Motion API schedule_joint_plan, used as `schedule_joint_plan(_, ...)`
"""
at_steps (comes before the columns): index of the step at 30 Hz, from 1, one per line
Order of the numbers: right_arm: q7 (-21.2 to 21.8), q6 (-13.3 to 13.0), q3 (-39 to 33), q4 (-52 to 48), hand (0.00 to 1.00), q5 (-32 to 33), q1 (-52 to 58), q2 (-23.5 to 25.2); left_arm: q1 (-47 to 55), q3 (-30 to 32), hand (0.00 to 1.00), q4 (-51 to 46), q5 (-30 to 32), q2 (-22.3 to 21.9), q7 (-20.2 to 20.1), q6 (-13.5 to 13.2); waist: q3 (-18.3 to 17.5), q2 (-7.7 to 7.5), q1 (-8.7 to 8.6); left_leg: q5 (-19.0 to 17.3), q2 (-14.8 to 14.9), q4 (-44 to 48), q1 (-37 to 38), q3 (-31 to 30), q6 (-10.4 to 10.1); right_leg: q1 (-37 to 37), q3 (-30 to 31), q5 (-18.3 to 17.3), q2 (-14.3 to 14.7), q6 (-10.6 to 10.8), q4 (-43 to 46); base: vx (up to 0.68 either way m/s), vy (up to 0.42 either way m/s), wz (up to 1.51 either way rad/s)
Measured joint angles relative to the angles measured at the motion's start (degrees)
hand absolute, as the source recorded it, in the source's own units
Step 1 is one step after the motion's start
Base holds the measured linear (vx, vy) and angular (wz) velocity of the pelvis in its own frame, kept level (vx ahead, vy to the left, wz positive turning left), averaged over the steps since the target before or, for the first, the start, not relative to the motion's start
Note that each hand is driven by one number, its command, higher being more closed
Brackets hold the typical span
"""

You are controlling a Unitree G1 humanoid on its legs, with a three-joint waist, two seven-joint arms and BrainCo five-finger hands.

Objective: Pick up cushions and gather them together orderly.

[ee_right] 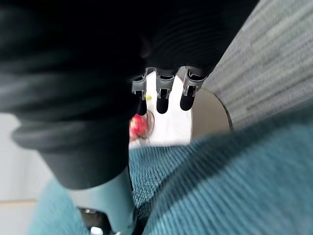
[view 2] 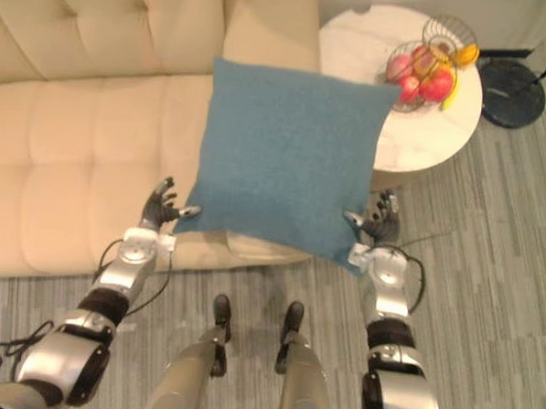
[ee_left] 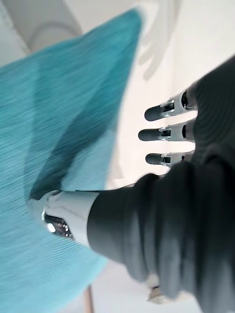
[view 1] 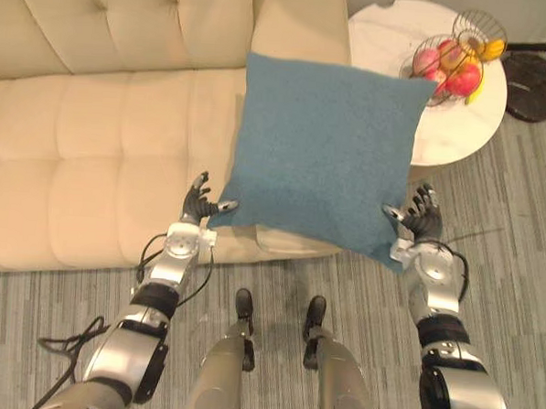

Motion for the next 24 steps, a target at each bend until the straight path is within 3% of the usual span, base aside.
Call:
schedule_joint_plan(8, -0.7, 1.0, 2.9, 6.1, 0.0, 2.1, -9.2, 1.4, -10.3, -3.7, 0.0, 2.5, -3.9, -0.8, 0.8, 0.0, 1.1, 0.11, 0.18, 2.5, 1.0, -1.9, -3.8, 0.8, -0.6, -5.0, 0.2, 1.1, 0.6, -1.1, 0.4, -0.04, -0.02, -0.05)
schedule_joint_plan(9, -1.2, 1.0, 3.2, 6.1, 1.0, 2.0, -9.9, 1.8, -11.0, -4.1, 0.0, 2.5, -4.4, -0.8, 1.6, 0.0, 1.1, 0.11, 0.22, 2.7, 1.2, -2.2, -3.9, 0.9, -0.7, -5.0, 0.1, 1.5, 0.9, -1.3, -0.1, 0.0, -0.034, -0.04)
schedule_joint_plan(10, -1.7, 1.0, 3.9, 6.1, 1.0, 2.0, -10.8, 2.3, -11.7, -4.2, 1.0, 2.5, -4.5, -0.8, 2.3, 0.0, 1.1, 0.11, 0.25, 3.0, 1.4, -2.7, -3.9, 0.9, -0.9, -5.0, 0.1, 1.8, 1.2, -1.5, -0.7, 0.0, -0.026, -0.05)
schedule_joint_plan(19, -3.7, -0.1, 5.3, 5.8, 1.0, 6.1, -13.4, 2.1, -15.0, -5.8, 1.0, -0.5, -9.0, -1.5, 5.8, -0.1, 1.1, 0.12, 0.38, 5.1, 2.0, -5.8, -3.7, 1.0, -1.5, -5.1, -0.1, 3.5, 2.3, -1.9, -3.6, 0.0, -0.006, -0.02)
schedule_joint_plan(24, -5.7, 0.4, 7.5, -7.1, 1.0, 6.0, -6.0, 2.2, -13.0, -6.8, 1.0, -9.0, -10.0, -1.6, 8.4, -0.2, 1.1, 0.12, 0.45, 5.1, 1.9, -6.0, -1.8, 1.2, -1.5, -2.5, -0.1, 3.9, 2.4, -1.9, -5.3, 0.04, -0.003, 0.0)
